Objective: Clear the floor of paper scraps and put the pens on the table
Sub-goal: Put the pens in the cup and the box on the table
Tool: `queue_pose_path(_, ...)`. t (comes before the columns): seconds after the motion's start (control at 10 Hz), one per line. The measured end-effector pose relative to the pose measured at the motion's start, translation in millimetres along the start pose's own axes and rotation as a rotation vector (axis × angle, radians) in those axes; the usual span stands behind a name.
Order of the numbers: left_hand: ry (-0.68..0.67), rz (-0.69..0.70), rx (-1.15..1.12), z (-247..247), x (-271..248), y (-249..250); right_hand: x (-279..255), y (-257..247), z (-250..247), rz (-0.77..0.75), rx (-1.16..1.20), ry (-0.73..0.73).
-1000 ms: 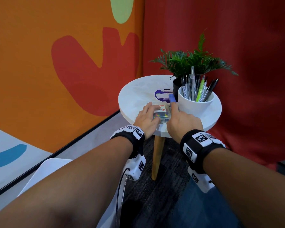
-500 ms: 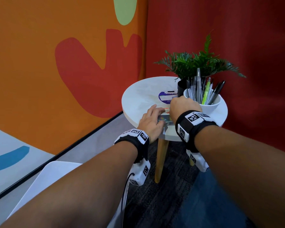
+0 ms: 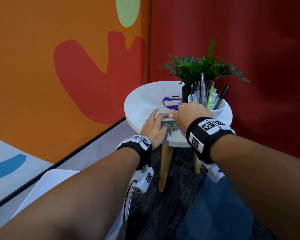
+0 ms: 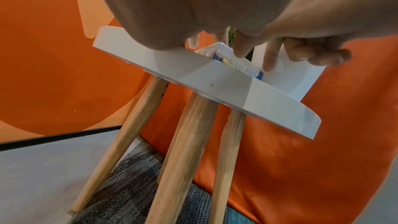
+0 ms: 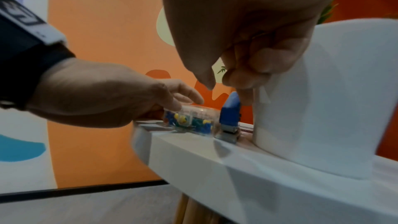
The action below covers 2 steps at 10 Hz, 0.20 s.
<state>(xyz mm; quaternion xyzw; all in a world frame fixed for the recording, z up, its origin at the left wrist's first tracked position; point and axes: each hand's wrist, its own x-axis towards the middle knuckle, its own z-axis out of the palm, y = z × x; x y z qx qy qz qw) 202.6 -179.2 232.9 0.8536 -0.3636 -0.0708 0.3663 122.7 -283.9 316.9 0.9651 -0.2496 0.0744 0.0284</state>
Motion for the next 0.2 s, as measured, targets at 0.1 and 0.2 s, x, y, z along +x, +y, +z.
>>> queue_pose_path(0.1,0.028,-0.039,-0.098,-8,-3,9,-17,8,-15,0.003,-0.015,0.016)
queue_pose_path(0.2,0.124,-0.112,-0.166,-18,-17,9,-39,18,-34,0.044,0.031,-0.030)
